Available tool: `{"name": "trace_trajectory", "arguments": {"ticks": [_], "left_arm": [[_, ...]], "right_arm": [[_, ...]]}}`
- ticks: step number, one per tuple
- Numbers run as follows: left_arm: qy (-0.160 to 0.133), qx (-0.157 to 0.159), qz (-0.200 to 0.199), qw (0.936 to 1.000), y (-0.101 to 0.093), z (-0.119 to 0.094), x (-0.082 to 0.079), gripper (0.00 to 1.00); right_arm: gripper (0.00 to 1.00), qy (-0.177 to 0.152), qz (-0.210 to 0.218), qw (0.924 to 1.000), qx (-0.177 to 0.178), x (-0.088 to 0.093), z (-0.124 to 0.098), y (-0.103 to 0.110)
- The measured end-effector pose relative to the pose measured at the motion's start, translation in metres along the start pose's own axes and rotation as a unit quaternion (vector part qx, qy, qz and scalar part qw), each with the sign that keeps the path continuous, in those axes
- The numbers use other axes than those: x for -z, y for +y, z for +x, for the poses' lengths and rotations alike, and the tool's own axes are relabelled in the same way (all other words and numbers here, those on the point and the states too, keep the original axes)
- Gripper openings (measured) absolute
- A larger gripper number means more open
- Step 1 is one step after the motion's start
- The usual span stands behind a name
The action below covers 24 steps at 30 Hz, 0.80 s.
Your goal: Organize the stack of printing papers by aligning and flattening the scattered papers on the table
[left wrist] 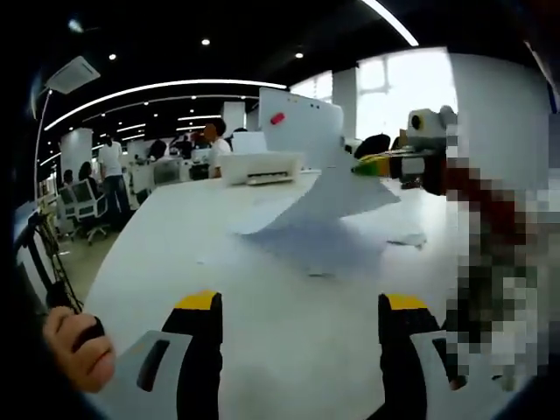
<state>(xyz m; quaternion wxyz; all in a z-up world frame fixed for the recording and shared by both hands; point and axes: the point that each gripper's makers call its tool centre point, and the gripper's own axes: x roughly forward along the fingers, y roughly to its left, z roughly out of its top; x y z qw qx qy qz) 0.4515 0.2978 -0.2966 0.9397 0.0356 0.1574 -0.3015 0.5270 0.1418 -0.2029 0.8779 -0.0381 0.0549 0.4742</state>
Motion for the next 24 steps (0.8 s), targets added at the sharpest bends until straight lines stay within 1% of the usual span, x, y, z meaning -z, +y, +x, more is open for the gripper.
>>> {"name": "trace_trajectory", "arguments": {"ticks": [1, 2, 3, 5, 6, 8, 10, 11, 12, 14, 15, 16, 19, 20, 22, 23, 24], "left_arm": [[0.0, 0.002, 0.001, 1.0, -0.001, 0.001, -0.001, 0.75], [-0.001, 0.004, 0.002, 1.0, -0.003, 0.003, -0.003, 0.75], [-0.002, 0.006, 0.003, 1.0, -0.004, 0.004, -0.004, 0.75], [-0.002, 0.008, 0.004, 1.0, -0.006, 0.007, -0.005, 0.75], [-0.003, 0.01, 0.005, 0.9999, -0.007, 0.009, -0.006, 0.75], [-0.003, 0.014, 0.006, 0.9999, -0.01, 0.012, -0.007, 0.75], [-0.002, 0.019, 0.008, 0.9998, -0.013, 0.017, -0.007, 0.75], [0.0, 0.022, 0.011, 0.9997, -0.015, 0.019, -0.008, 0.75], [0.0, 0.024, 0.012, 0.9996, -0.017, 0.021, -0.008, 0.75], [0.001, 0.028, 0.014, 0.9995, -0.019, 0.023, -0.01, 0.75], [0.001, 0.03, 0.014, 0.9995, -0.02, 0.024, -0.01, 0.75], [0.001, 0.031, 0.015, 0.9994, -0.021, 0.025, -0.011, 0.75], [0.002, 0.032, 0.019, 0.9993, -0.022, 0.026, -0.012, 0.75], [0.002, 0.032, 0.02, 0.9993, -0.022, 0.026, -0.012, 0.75], [0.002, 0.032, 0.02, 0.9993, -0.022, 0.026, -0.013, 0.75], [0.002, 0.032, 0.021, 0.9993, -0.021, 0.025, -0.013, 0.75], [0.002, 0.032, 0.022, 0.9993, -0.021, 0.025, -0.013, 0.75]], "right_arm": [[0.0, -0.031, -0.005, 0.9994, 0.012, -0.015, -0.008, -0.007], [0.0, -0.076, 0.008, 0.997, 0.015, -0.036, -0.021, -0.013], [0.0, -0.102, 0.018, 0.9944, 0.018, -0.049, -0.031, -0.017], [0.0, -0.132, 0.018, 0.9909, 0.017, -0.065, -0.046, -0.022], [0.0, -0.142, 0.024, 0.9892, 0.024, -0.072, -0.057, -0.027], [0.0, -0.14, 0.034, 0.9893, 0.024, -0.076, -0.067, -0.033], [0.0, -0.149, 0.041, 0.9874, 0.03, -0.08, -0.08, -0.041], [0.0, -0.147, 0.053, 0.9867, 0.042, -0.08, -0.085, -0.048], [0.0, -0.152, 0.053, 0.9861, 0.043, -0.081, -0.089, -0.051], [0.0, -0.148, 0.057, 0.9861, 0.049, -0.079, -0.092, -0.055], [0.0, -0.149, 0.052, 0.9852, 0.066, -0.078, -0.095, -0.061], [0.0, -0.15, 0.033, 0.9856, 0.07, -0.078, -0.096, -0.063], [0.0, -0.148, 0.049, 0.9849, 0.075, -0.076, -0.099, -0.071], [0.0, -0.144, 0.062, 0.9848, 0.076, -0.074, -0.099, -0.071], [0.0, -0.145, 0.065, 0.9846, 0.074, -0.075, -0.1, -0.074], [0.0, -0.137, 0.081, 0.9848, 0.07, -0.075, -0.1, -0.074], [0.0, -0.136, 0.086, 0.9845, 0.07, -0.076, -0.1, -0.074]]}}
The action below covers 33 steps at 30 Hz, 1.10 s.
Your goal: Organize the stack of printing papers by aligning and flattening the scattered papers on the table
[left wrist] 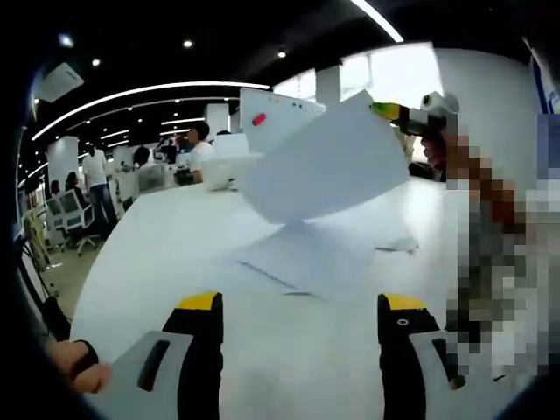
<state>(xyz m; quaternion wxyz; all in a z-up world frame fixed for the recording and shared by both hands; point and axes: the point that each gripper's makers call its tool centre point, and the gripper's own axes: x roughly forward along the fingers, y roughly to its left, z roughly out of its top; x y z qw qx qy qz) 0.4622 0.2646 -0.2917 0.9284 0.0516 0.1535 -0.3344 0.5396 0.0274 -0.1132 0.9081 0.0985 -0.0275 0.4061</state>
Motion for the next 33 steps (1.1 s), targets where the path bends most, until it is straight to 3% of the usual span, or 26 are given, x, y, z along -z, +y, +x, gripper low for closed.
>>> {"name": "trace_trajectory", "arguments": {"ticks": [2, 5, 9, 16, 18, 19, 22, 24, 30, 33], "left_arm": [[0.0, -0.001, 0.001, 1.0, 0.001, -0.001, 0.0, 0.75], [-0.004, -0.003, -0.002, 1.0, 0.002, -0.001, -0.001, 0.75], [-0.008, -0.003, -0.004, 1.0, 0.003, -0.001, -0.002, 0.75], [-0.017, -0.002, -0.007, 0.9998, 0.004, 0.002, -0.007, 0.75], [-0.021, -0.001, -0.008, 0.9998, 0.003, 0.003, -0.009, 0.75], [-0.024, 0.001, -0.008, 0.9997, 0.002, 0.004, -0.011, 0.75], [-0.03, 0.003, -0.007, 0.9995, 0.0, 0.007, -0.015, 0.75], [-0.037, 0.006, -0.006, 0.9993, -0.002, 0.01, -0.021, 0.75], [-0.045, 0.01, -0.01, 0.9989, -0.004, 0.016, -0.025, 0.75], [-0.05, 0.014, -0.015, 0.9985, -0.007, 0.02, -0.026, 0.75]], "right_arm": [[0.0, 0.002, -0.001, 1.0, -0.005, -0.002, 0.0, 0.002], [0.0, -0.01, 0.076, 0.9965, -0.034, -0.017, -0.001, 0.006], [0.0, -0.002, 0.04, 0.9991, -0.013, -0.024, -0.003, -0.002], [0.0, 0.02, 0.008, 0.9996, -0.02, -0.037, -0.002, 0.006], [0.0, 0.014, 0.01, 0.9994, -0.029, -0.043, -0.002, 0.009], [0.0, 0.014, 0.034, 0.9983, -0.045, -0.047, -0.003, 0.017], [0.0, 0.016, 0.03, 0.998, -0.053, -0.055, -0.004, 0.022], [0.0, 0.021, 0.034, 0.9963, -0.076, -0.067, -0.008, 0.032], [0.0, 0.029, 0.015, 0.9961, -0.082, -0.08, -0.016, 0.043], [0.0, 0.02, 0.03, 0.9949, -0.094, -0.085, -0.018, 0.052]]}}
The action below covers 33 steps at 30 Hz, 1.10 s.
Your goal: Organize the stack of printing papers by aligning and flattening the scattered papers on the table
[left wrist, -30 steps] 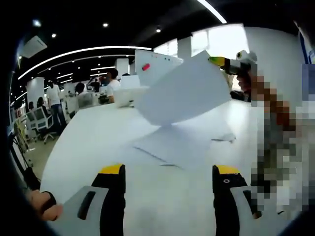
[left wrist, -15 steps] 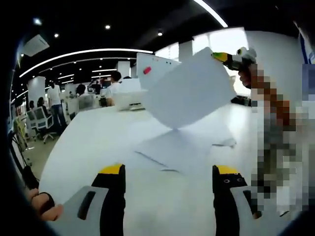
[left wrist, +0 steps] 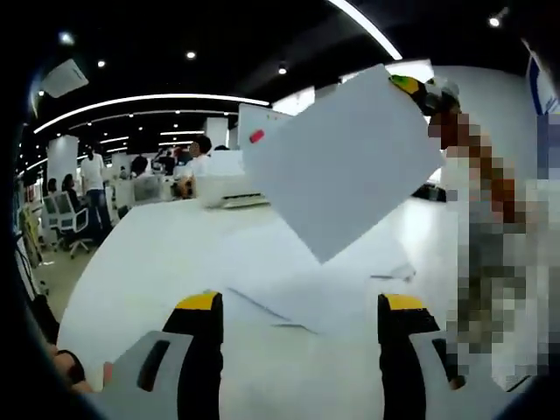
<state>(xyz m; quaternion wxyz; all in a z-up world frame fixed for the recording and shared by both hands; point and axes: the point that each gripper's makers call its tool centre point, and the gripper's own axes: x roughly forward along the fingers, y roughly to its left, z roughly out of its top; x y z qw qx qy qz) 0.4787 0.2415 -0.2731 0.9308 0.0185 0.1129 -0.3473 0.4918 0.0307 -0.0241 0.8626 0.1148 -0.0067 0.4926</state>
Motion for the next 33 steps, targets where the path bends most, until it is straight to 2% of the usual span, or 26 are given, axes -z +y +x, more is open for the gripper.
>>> {"name": "trace_trajectory", "arguments": {"ticks": [2, 3, 5, 7, 10, 12, 13, 14, 18, 21, 23, 26, 29, 33], "left_arm": [[-0.005, 0.007, -0.003, 1.0, -0.006, 0.004, -0.001, 0.75], [-0.007, 0.009, -0.003, 0.9999, -0.008, 0.005, -0.002, 0.75], [-0.008, 0.013, -0.004, 0.9999, -0.011, 0.005, -0.003, 0.75], [-0.009, 0.014, -0.004, 0.9998, -0.012, 0.005, -0.003, 0.75], [-0.011, 0.014, -0.006, 0.9998, -0.012, 0.004, -0.004, 0.75], [-0.011, 0.013, -0.005, 0.9998, -0.012, 0.004, -0.004, 0.75], [-0.01, 0.013, -0.005, 0.9998, -0.012, 0.004, -0.004, 0.75], [-0.008, 0.014, -0.004, 0.9999, -0.013, 0.005, -0.003, 0.75], [0.0, 0.016, -0.003, 0.9999, -0.015, 0.007, 0.001, 0.75], [-0.001, 0.016, -0.006, 0.9998, -0.015, 0.008, 0.001, 0.75], [-0.003, 0.017, -0.014, 0.9997, -0.017, 0.011, 0.003, 0.75], [0.0, 0.021, -0.018, 0.9996, -0.022, 0.016, 0.007, 0.75], [0.004, 0.025, -0.019, 0.9995, -0.025, 0.019, 0.009, 0.75], [0.006, 0.023, -0.017, 0.9996, -0.028, 0.023, 0.01, 0.75]], "right_arm": [[0.0, -0.017, 0.014, 0.9998, 0.001, -0.002, -0.001, -0.001], [0.0, -0.034, 0.035, 0.9988, 0.01, -0.006, -0.002, -0.006], [0.0, -0.048, 0.066, 0.9966, 0.013, -0.004, -0.005, -0.015], [0.0, -0.063, 0.097, 0.9924, 0.041, 0.002, -0.01, -0.039], [0.0, -0.069, 0.125, 0.9877, 0.064, 0.014, -0.015, -0.059], [0.0, -0.065, 0.15, 0.9828, 0.087, 0.034, -0.019, -0.076], [0.0, -0.065, 0.149, 0.9827, 0.088, 0.036, -0.019, -0.078], [0.0, -0.058, 0.153, 0.9816, 0.098, 0.048, -0.02, -0.087], [0.0, -0.055, 0.174, 0.9744, 0.132, 0.076, -0.025, -0.105], [0.0, -0.058, 0.18, 0.9708, 0.148, 0.088, -0.028, -0.113], [0.0, -0.064, 0.188, 0.9654, 0.169, 0.099, -0.031, -0.122], [0.0, -0.071, 0.212, 0.9582, 0.179, 0.11, -0.031, -0.124], [0.0, -0.084, 0.237, 0.9514, 0.179, 0.116, -0.03, -0.125], [0.0, -0.093, 0.252, 0.9475, 0.174, 0.118, -0.025, -0.117]]}}
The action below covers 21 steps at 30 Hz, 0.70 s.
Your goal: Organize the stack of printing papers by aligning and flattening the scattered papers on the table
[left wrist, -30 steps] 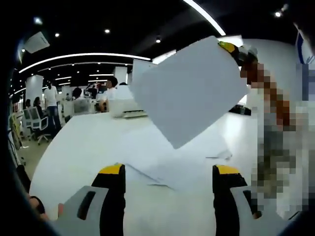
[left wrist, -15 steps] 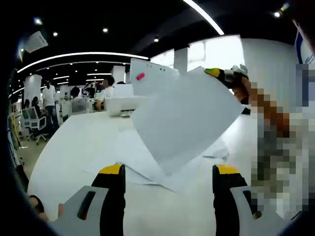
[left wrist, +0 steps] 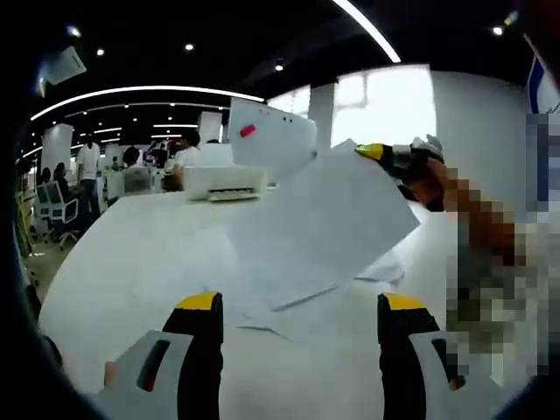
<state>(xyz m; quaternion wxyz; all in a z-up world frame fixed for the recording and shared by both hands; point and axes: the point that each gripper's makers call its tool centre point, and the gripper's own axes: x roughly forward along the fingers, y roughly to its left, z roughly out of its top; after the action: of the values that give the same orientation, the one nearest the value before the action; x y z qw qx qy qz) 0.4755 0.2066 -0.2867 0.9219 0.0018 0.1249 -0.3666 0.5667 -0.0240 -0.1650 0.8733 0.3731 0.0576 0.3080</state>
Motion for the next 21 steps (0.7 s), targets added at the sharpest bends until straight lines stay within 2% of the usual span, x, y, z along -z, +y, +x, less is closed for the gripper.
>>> {"name": "trace_trajectory", "arguments": {"ticks": [4, 6, 10, 14, 21], "left_arm": [[0.002, -0.001, 0.002, 1.0, -0.001, 0.002, 0.002, 0.75], [0.002, -0.001, 0.004, 1.0, -0.004, 0.005, 0.003, 0.75], [0.012, -0.002, 0.014, 0.9998, -0.006, 0.008, 0.009, 0.75], [0.011, 0.0, 0.011, 0.9999, -0.007, 0.008, 0.01, 0.75], [0.013, -0.004, 0.011, 0.9998, -0.01, 0.014, 0.015, 0.75]], "right_arm": [[0.0, -0.008, 0.008, 0.9999, 0.003, 0.002, -0.001, -0.001], [0.0, -0.015, 0.028, 0.9995, 0.006, 0.008, -0.001, -0.003], [0.0, -0.009, 0.041, 0.9991, 0.008, 0.018, 0.0, -0.004], [0.0, -0.011, 0.067, 0.9977, 0.004, 0.02, -0.001, -0.003], [0.0, -0.021, 0.087, 0.996, -0.005, 0.02, 0.0, 0.008]]}}
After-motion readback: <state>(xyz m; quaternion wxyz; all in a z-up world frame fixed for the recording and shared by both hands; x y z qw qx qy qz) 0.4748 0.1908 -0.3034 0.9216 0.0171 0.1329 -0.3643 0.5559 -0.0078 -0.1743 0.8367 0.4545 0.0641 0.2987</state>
